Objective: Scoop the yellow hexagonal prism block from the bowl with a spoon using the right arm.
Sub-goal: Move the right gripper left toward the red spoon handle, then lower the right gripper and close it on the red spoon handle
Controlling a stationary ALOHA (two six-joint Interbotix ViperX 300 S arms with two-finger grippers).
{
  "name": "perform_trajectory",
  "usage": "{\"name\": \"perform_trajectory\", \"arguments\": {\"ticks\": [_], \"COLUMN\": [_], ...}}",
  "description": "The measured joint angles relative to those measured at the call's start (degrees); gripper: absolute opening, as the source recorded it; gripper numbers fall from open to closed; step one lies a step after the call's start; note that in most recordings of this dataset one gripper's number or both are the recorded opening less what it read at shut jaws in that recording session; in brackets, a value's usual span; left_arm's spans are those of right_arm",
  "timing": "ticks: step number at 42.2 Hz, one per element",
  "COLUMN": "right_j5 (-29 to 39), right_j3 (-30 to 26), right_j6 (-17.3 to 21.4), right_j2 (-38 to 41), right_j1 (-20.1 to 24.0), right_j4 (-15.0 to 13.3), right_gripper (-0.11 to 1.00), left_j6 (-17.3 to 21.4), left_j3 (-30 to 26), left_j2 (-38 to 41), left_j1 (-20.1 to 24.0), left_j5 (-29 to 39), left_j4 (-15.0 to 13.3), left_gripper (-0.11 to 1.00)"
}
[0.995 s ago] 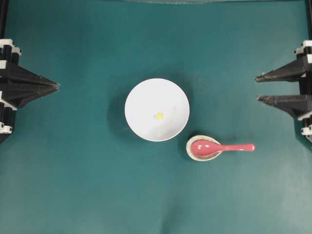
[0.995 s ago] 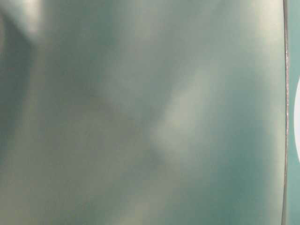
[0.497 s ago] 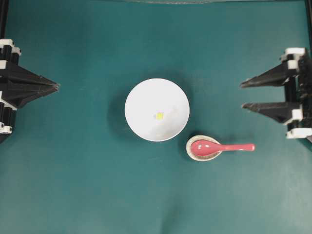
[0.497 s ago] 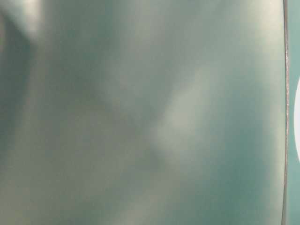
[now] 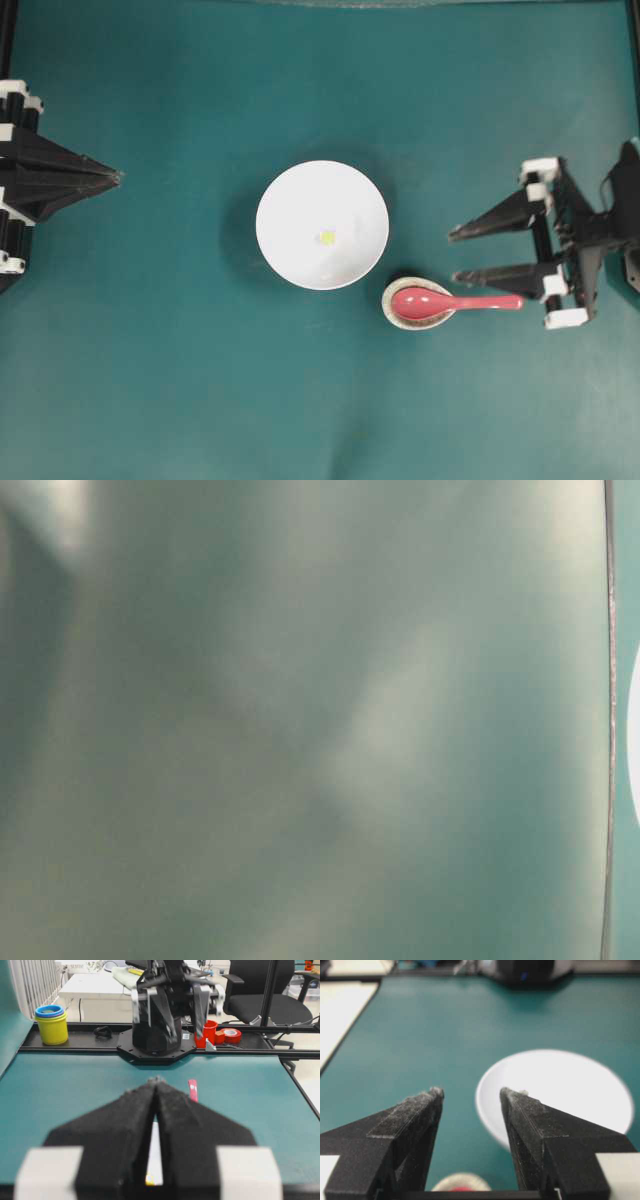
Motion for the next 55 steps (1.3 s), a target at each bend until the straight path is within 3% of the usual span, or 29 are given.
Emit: {"name": "perform_trajectory", "arguments": {"ticks": [32,45,55], "right_j5": [-29.9,-31.8,-31.9], "right_j3": [5.8,6.2,7.2], "right_j6": [0.1,3.2,3.3], "right_j2": [27.7,33.3,33.7], "right_j1": [17.7,18.9,19.0], "right_j4": [19.4,20.2,20.2], "right_gripper": [0.55,0.51,0.47], "left_j6": [0.4,0.4,0.4], "left_j3": [0.0,0.0,0.0], "left_j2": [0.1,0.1,0.1], "left_j1": [0.1,0.0,0.1], "left_j5": [0.1,0.1,0.1], "left_j4": [0.1,0.1,0.0], "left_gripper": [0.0,0.0,0.0]}}
